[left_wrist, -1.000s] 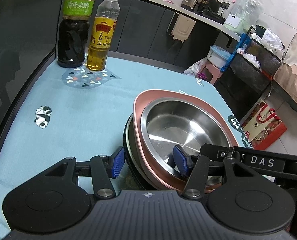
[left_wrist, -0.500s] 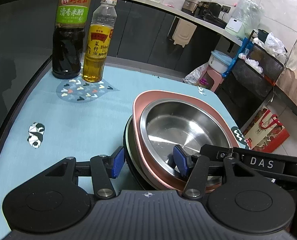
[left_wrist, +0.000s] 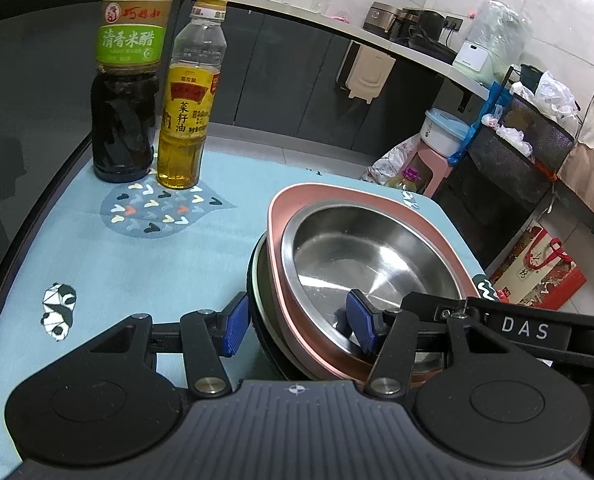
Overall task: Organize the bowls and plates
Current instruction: 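Lower the stacked plates onto the black bowl with both grippers, then open both grippers and pull them back from the stack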
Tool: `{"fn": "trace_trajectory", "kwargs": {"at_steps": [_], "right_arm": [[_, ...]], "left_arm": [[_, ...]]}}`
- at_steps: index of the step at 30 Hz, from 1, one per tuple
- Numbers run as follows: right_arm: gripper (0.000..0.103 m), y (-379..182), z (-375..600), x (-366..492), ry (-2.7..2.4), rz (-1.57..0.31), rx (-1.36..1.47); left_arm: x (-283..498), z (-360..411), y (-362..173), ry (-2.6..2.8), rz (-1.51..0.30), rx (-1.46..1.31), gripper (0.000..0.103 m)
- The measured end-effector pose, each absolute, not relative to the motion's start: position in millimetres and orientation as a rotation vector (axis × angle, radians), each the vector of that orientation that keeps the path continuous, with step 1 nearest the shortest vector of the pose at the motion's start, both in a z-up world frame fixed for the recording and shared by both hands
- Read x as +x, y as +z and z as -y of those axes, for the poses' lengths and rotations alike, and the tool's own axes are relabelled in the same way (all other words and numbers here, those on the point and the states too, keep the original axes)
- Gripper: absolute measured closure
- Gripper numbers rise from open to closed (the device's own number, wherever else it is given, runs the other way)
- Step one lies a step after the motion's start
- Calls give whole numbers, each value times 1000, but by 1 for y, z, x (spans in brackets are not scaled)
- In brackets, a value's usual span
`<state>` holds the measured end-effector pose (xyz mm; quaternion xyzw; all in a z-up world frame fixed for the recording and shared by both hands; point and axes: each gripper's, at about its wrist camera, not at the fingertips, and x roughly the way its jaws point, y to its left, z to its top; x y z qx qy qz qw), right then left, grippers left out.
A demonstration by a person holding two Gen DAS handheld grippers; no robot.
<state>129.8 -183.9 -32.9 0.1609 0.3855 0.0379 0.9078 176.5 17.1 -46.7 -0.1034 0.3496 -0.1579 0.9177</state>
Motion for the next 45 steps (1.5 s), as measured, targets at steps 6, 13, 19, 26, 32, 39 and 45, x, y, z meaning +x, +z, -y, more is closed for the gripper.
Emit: {"fn": "trace_trajectory", "kwargs": {"at_steps": [6, 13, 19, 26, 32, 39, 45], "right_arm": [[41, -36, 188, 141, 75, -796, 337], [41, -37, 189, 153, 77, -786, 339], [41, -40, 191, 161, 76, -786, 338], [41, -54, 193, 168, 68, -827, 351], [41, -60, 194, 169, 60, -839, 359], [41, -62, 196, 168, 55, -836, 379], [41, -57, 193, 161, 34, -808, 341]], "left_arm": [[187, -14, -48, -323, -714, -209, 53], [197, -13, -49, -319, -699, -216, 53], [206, -13, -56, -315, -698, -221, 53], [213, -12, -71, -308, -740, -223, 53], [215, -15, -77, -311, -743, -243, 52], [216, -20, -77, -299, -748, -255, 52], [204, -18, -67, -268, -709, -199, 52]]}}
